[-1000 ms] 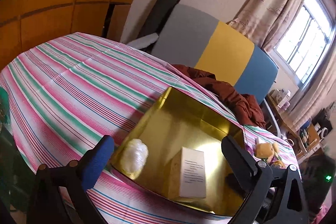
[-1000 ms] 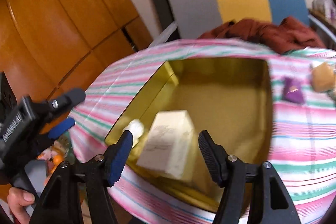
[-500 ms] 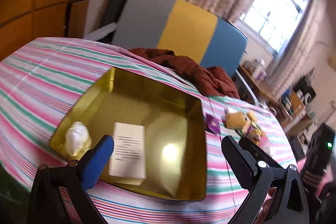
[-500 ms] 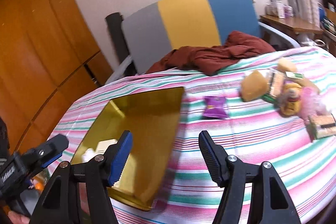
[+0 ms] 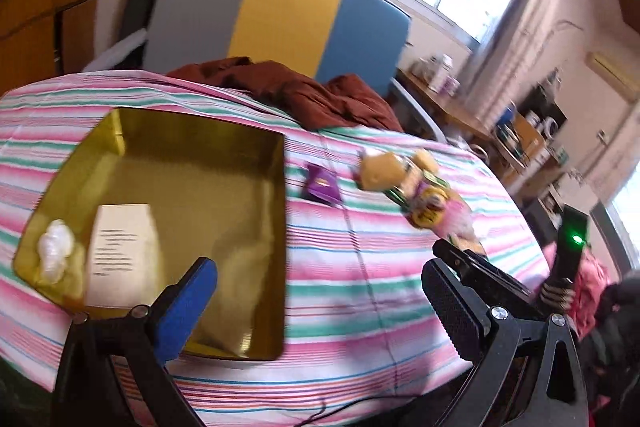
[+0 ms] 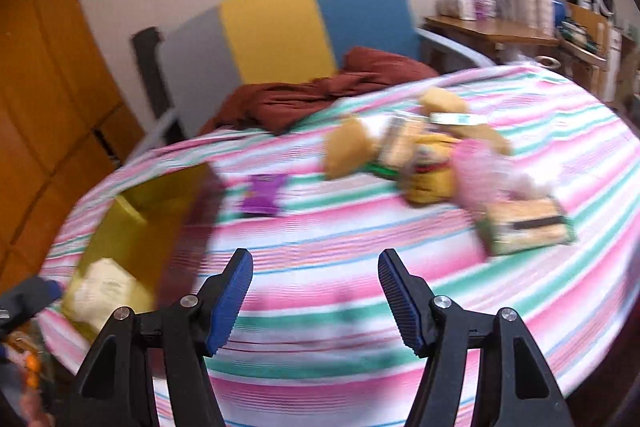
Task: Organize objects
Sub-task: 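Move both empty grippers back to the pile of items, then grasp the clear plastic bag with the right gripper while the left grasps the purple packet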
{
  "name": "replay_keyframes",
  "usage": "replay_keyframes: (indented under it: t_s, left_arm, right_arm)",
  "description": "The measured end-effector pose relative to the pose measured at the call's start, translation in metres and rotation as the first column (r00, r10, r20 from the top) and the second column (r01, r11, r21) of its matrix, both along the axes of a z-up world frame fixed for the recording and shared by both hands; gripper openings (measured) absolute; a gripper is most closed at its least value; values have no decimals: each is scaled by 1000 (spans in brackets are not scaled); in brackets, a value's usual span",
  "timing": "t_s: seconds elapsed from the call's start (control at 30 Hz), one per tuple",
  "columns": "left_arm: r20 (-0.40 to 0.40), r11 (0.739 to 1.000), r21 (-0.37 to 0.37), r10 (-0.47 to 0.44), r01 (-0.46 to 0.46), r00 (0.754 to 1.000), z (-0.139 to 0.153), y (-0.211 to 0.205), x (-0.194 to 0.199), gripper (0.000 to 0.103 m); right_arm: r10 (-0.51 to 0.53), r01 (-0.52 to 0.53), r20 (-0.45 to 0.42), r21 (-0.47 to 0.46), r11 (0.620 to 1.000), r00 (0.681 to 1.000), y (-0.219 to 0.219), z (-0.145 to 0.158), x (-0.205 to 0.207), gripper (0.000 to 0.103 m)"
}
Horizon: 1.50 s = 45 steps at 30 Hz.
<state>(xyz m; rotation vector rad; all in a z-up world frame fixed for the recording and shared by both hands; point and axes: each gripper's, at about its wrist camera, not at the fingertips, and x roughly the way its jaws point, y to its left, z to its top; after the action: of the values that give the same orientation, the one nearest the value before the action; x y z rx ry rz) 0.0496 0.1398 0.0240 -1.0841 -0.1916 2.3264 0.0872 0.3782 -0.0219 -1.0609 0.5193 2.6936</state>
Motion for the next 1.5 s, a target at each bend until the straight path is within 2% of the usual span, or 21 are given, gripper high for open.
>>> replay_keyframes:
  t_s: [0.13, 0.3, 0.43, 0.67, 0.87, 0.97, 1.17, 1.27, 1.37, 1.5]
  left_arm:
    - [9, 998, -20, -65, 66, 998, -4, 27, 6, 103]
    - [35, 989, -49, -140, 141, 990, -16, 60, 9, 103]
    - [62, 985, -64, -157, 161, 986, -26, 78, 5, 103]
    - [55, 982, -107, -149, 154, 987, -35, 106, -8, 103]
    - [53, 978, -151, -136, 142, 989, -43, 123, -16, 103]
    - [69, 979, -152, -125, 134, 990, -46, 125, -22, 103]
    - [66, 979, -176, -89, 99, 994, -52, 132, -38, 103]
    - [59, 978, -185, -87, 96, 995, -55, 139, -48, 103]
    - [40, 978, -196, -71, 77, 997, -58, 146, -60, 103]
    - [-14, 970, -238, -48, 43, 999, -62, 157, -76, 103]
  right_arm:
    - [-104, 104, 41, 17, 994, 994, 54, -14, 17, 66]
    - [-249, 248, 55, 20, 969, 967, 122, -20, 33, 66]
    - [-300, 299, 57, 17, 954, 952, 151, -25, 40, 66]
    - [-345, 344, 36, 49, 938, 938, 187, -34, 36, 66]
    - [-274, 271, 42, 62, 961, 961, 205, -42, 6, 66]
    - [-256, 247, 61, 119, 962, 965, 206, -47, -8, 66]
    - [-232, 227, 80, 66, 972, 969, 215, -62, -21, 66]
    - [-221, 217, 63, 61, 974, 973, 214, -64, -22, 59]
    - [-218, 213, 48, 95, 972, 975, 208, -62, -22, 52]
    - [-292, 288, 11, 126, 949, 956, 210, -60, -14, 49]
